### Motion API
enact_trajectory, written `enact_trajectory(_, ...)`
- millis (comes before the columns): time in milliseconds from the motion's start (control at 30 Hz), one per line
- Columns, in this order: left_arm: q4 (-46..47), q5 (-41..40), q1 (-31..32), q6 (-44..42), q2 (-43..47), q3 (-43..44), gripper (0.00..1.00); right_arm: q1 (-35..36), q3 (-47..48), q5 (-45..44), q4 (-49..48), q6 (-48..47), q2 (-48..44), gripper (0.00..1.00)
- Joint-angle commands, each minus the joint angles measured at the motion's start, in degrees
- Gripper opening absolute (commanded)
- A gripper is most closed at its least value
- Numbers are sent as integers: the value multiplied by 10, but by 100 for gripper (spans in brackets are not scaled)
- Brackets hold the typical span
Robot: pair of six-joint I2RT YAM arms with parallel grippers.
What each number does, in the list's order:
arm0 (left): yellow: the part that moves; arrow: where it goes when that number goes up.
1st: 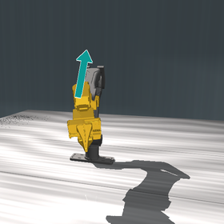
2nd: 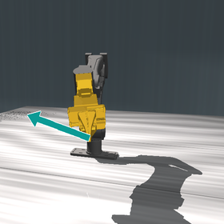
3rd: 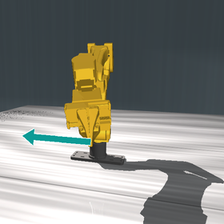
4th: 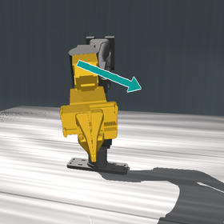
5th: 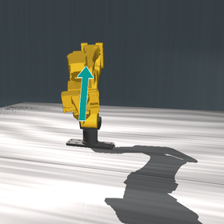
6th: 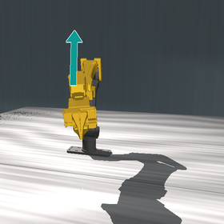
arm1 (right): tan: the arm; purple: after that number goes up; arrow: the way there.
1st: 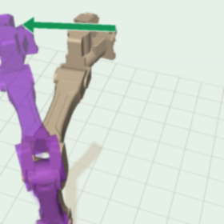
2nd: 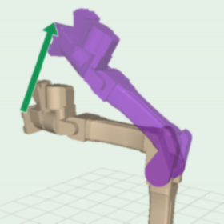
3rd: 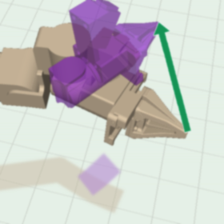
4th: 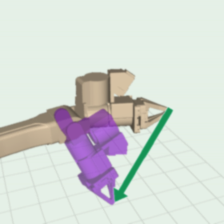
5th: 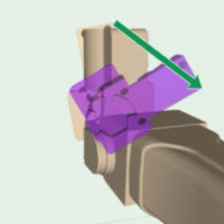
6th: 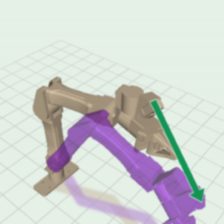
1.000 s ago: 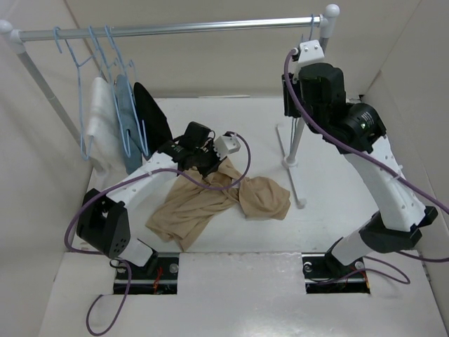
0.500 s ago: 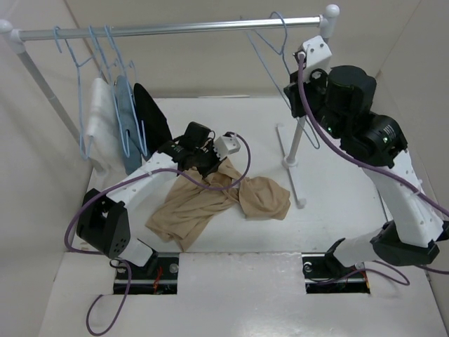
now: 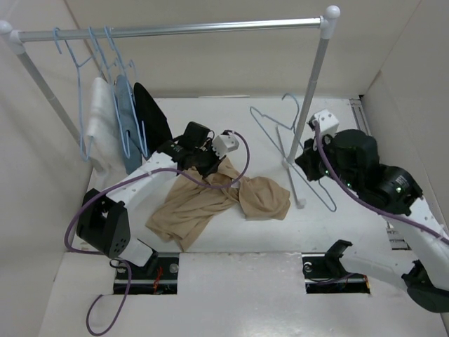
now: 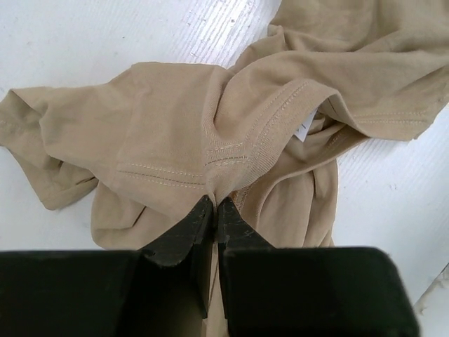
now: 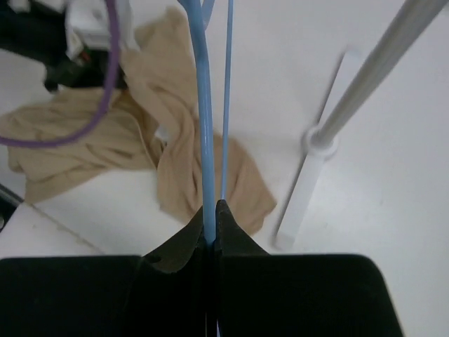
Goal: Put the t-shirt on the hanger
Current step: Grab a hanger with the right arm, then place tshirt on hanger
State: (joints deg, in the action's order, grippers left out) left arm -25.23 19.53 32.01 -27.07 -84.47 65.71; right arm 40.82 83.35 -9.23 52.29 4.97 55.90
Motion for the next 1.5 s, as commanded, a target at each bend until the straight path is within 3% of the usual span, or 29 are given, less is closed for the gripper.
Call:
enact_trajectory(0, 11, 14, -5, 43, 7, 21, 0, -5, -62, -10, 50, 114, -4, 0)
enact_trajectory(167, 16, 14, -5, 63, -4, 27, 0, -5, -111, 53, 83, 126, -22, 0)
enact_trajectory(333, 22, -6, -5, 88, -16, 43, 0, 7, -144, 247, 77, 72, -49, 0)
enact_trajectory(433, 22, -12, -10, 102, -28, 50, 0, 15, -138, 281, 77, 60, -66, 0)
enact_trajectory(700, 0, 32, -15, 102, -28, 74, 0, 26, -194, 296, -1, 50, -39, 0)
enact_trajectory(833, -26, 64, -15, 96, -28, 87, 0, 31, -195, 221, -21, 50, -12, 0)
enact_trajectory(1000, -43, 85, -15, 77, -17, 87, 0, 31, -184, 186, -56, 21, 18, 0)
enact_trajectory(1300, -43, 58, -15, 59, -17, 87, 0, 60, -82, 122, 32, -4, 50, 0)
enact_trajectory(1467, -37, 45, -15, 59, -22, 87, 0, 60, -77, 122, 53, 2, 32, 0)
